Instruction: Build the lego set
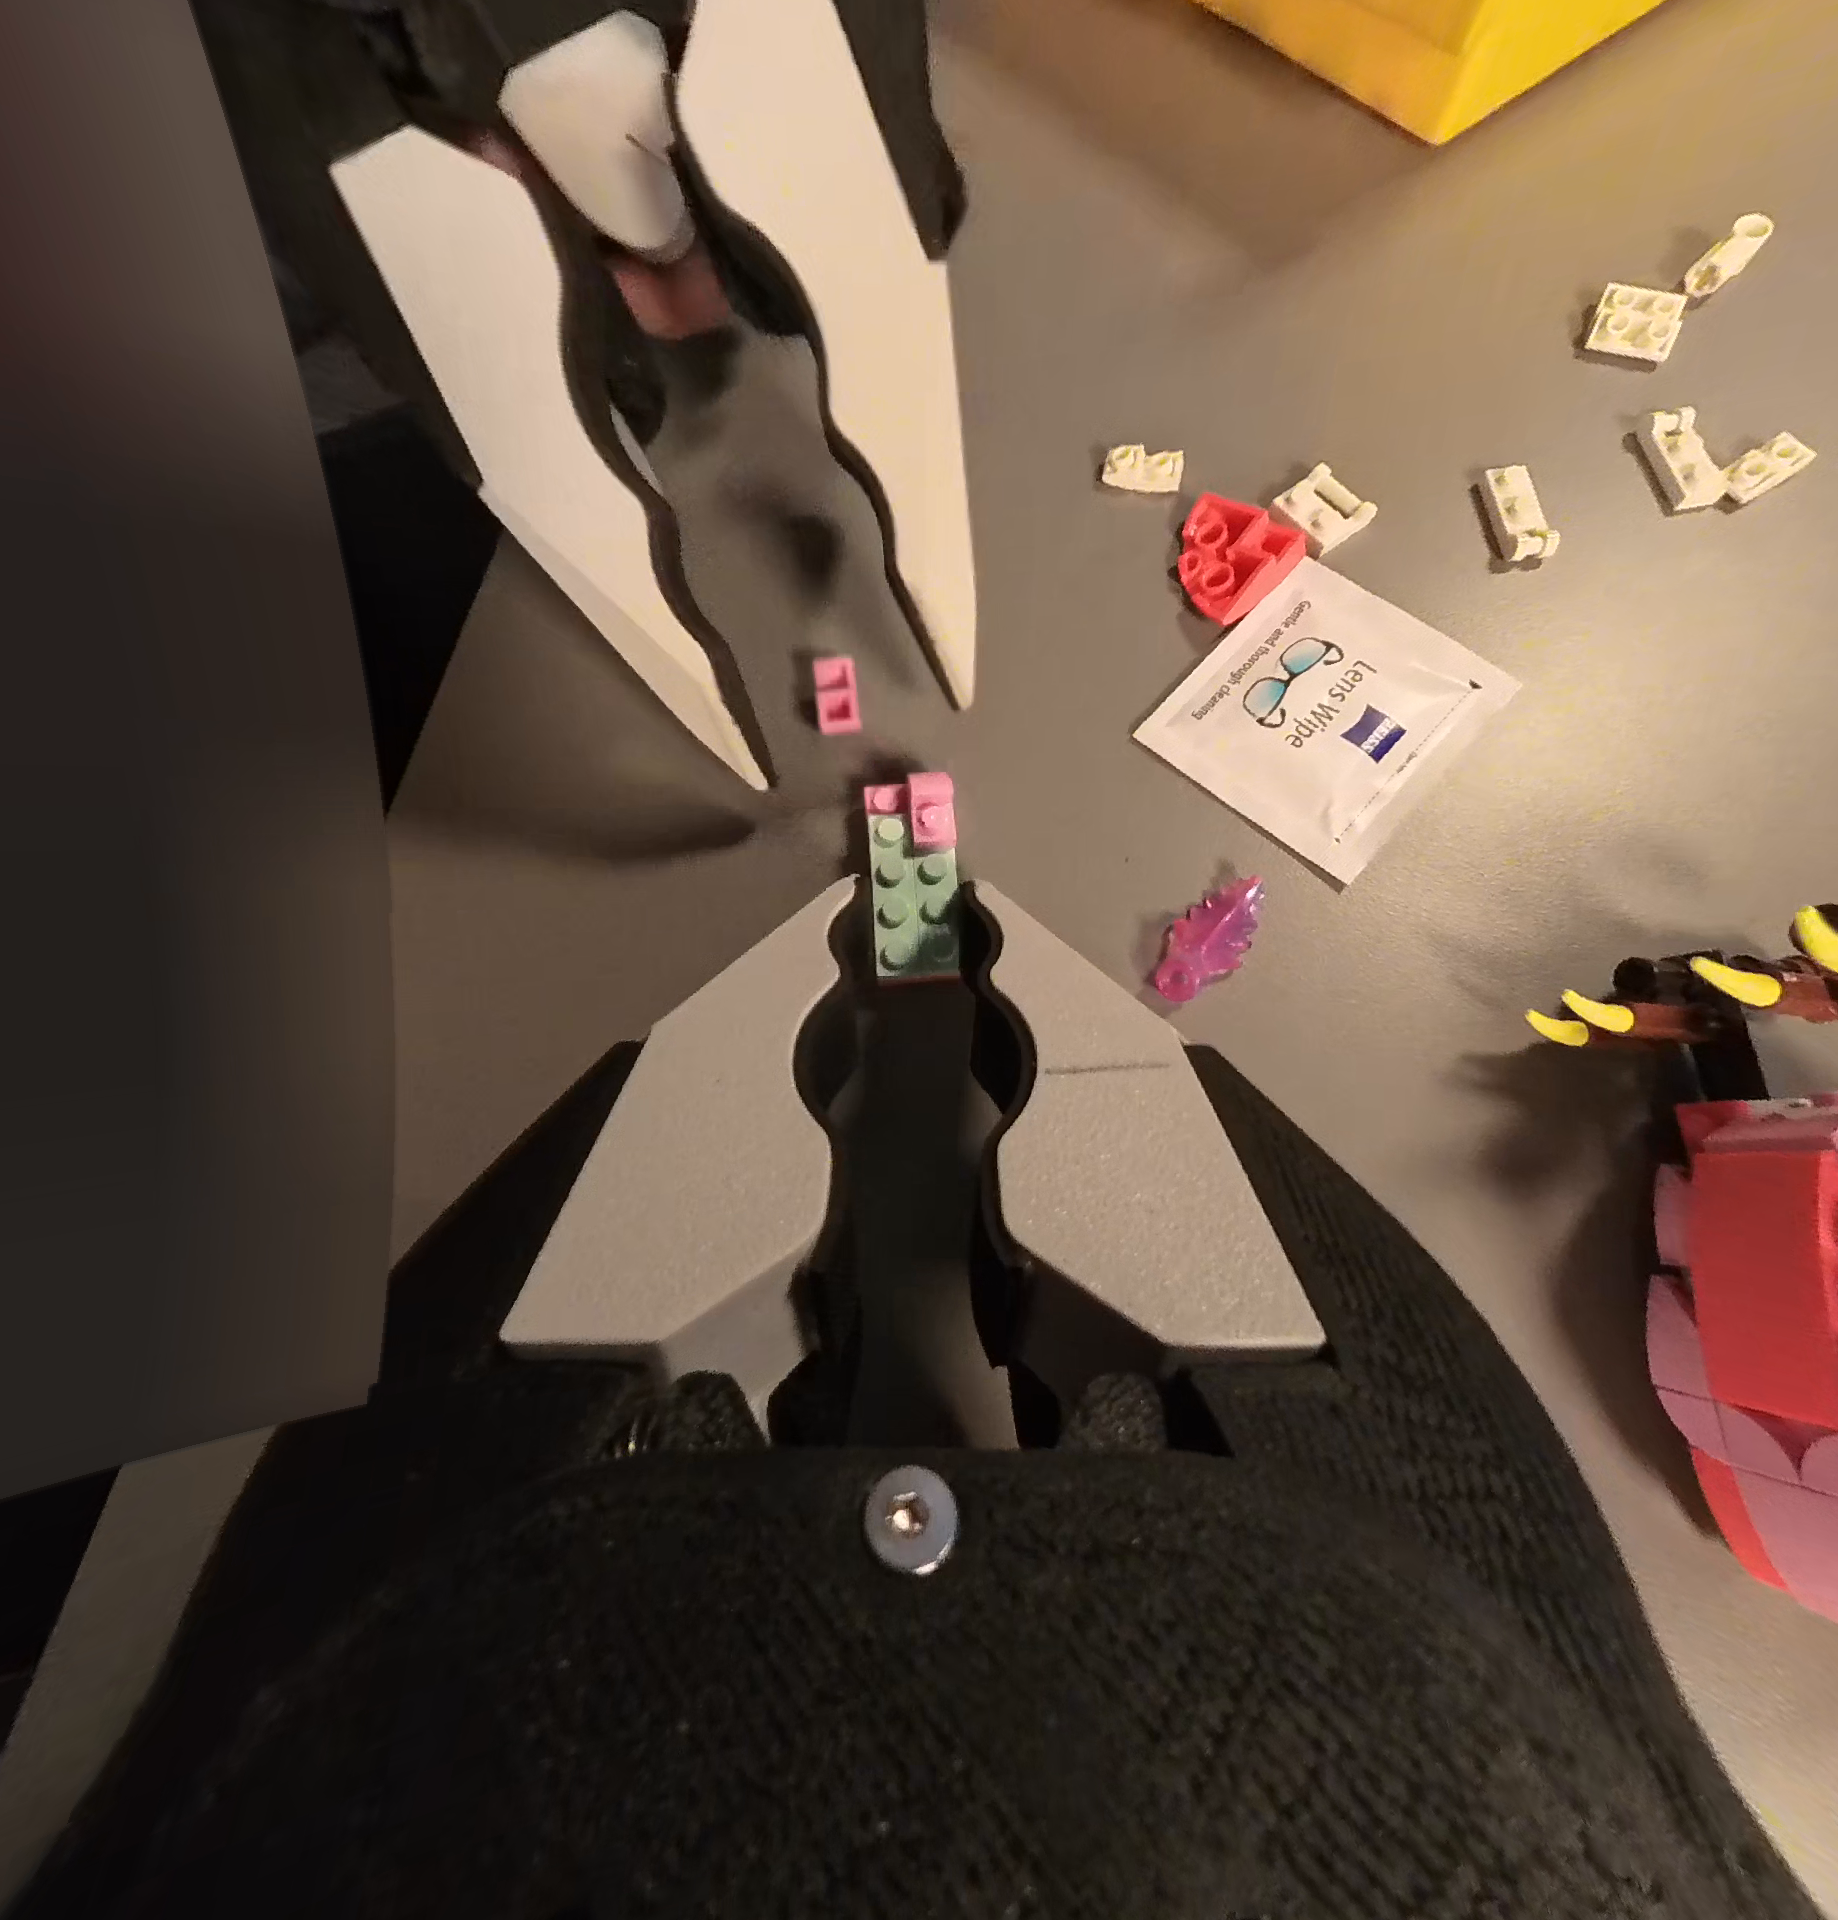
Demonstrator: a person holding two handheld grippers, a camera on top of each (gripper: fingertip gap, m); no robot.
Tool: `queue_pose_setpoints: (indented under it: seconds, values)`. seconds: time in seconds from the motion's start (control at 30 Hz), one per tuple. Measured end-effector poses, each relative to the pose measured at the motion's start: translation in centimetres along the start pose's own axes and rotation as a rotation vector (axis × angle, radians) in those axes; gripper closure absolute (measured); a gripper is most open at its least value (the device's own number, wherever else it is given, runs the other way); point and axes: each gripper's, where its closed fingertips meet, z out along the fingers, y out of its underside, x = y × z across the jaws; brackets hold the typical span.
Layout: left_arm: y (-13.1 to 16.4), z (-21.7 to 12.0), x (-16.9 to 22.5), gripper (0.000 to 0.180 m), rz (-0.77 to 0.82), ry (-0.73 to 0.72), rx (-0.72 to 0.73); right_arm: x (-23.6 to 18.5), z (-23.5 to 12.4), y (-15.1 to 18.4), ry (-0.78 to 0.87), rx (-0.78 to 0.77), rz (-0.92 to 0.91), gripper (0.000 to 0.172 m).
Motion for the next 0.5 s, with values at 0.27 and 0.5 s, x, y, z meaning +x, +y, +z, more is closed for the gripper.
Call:
queue_pose_setpoints:
  seconds: [0.27,0.5]
  values:
    - [1.1,-0.8,0.3,0.143,-0.034,0.025,-0.018,0.1,0.0,0.0,0.008,-0.003,-0.008,0.158]
    - [2.1,-1.3,0.5,0.159,-0.056,0.075,-0.044,0.3,0.1,-0.1,0.035,0.001,-0.025,0.141]
